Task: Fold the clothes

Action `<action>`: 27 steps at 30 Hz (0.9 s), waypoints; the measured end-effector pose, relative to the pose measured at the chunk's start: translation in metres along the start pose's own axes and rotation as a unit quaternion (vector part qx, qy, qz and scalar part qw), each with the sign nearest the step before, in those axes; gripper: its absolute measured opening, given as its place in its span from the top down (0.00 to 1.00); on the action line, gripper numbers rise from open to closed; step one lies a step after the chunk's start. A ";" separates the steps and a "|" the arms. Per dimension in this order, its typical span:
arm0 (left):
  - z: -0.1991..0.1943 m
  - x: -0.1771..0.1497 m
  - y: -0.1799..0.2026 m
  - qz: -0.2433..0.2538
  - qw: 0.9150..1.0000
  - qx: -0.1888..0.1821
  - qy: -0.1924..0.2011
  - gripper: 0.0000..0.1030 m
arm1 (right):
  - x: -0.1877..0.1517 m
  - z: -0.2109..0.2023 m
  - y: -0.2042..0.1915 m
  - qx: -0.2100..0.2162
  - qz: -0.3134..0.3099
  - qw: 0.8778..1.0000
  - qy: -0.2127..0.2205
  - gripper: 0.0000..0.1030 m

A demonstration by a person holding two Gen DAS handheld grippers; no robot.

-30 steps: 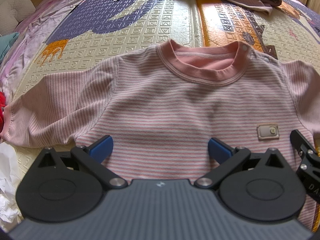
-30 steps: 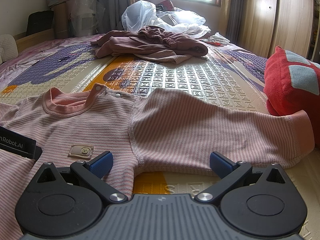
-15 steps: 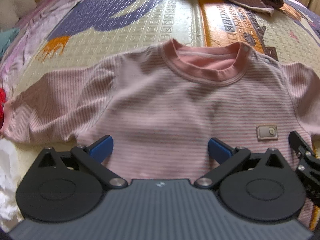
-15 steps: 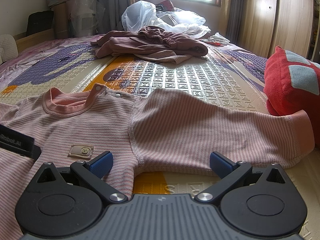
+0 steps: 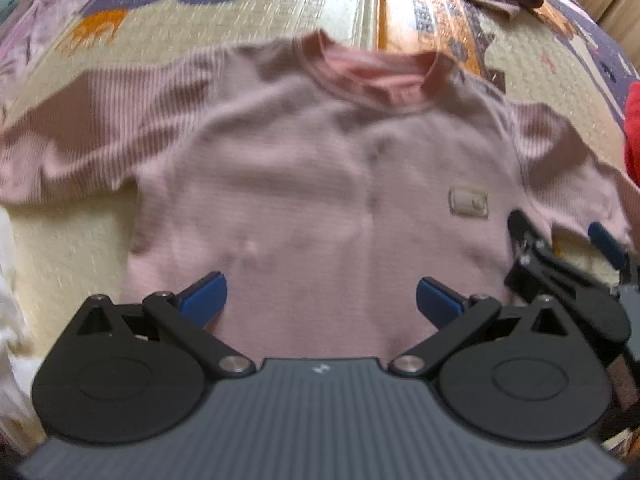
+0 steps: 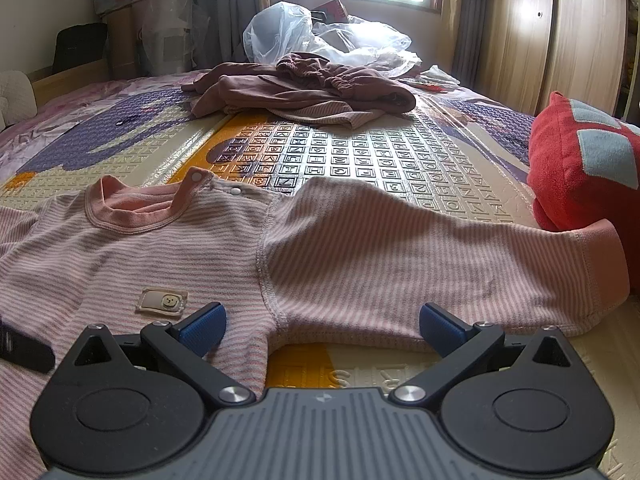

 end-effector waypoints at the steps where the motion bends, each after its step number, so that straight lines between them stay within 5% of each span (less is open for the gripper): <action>1: -0.002 -0.006 0.002 0.010 1.000 0.010 0.005 0.00 | 0.000 0.000 0.000 0.000 0.000 1.000 0.000 0.00; 9: -0.026 -0.031 0.029 0.097 0.994 0.014 0.058 0.00 | 0.000 0.000 0.001 0.000 0.000 1.000 0.000 0.00; 14: -0.013 -0.038 0.045 0.142 0.988 0.045 0.045 0.00 | 0.000 0.000 0.001 0.000 0.000 1.000 0.000 0.00; 27: 0.001 -0.035 0.042 0.109 0.993 0.020 0.028 0.00 | 0.001 -0.001 0.002 -0.002 -0.002 1.000 0.001 0.00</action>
Point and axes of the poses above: each gripper's, at about its wrist camera, not at the fingertips, and z roughly the way its jaws point, y to its right, x to its top, the point moved 2 cm from there along z, roughly the way its jaws point
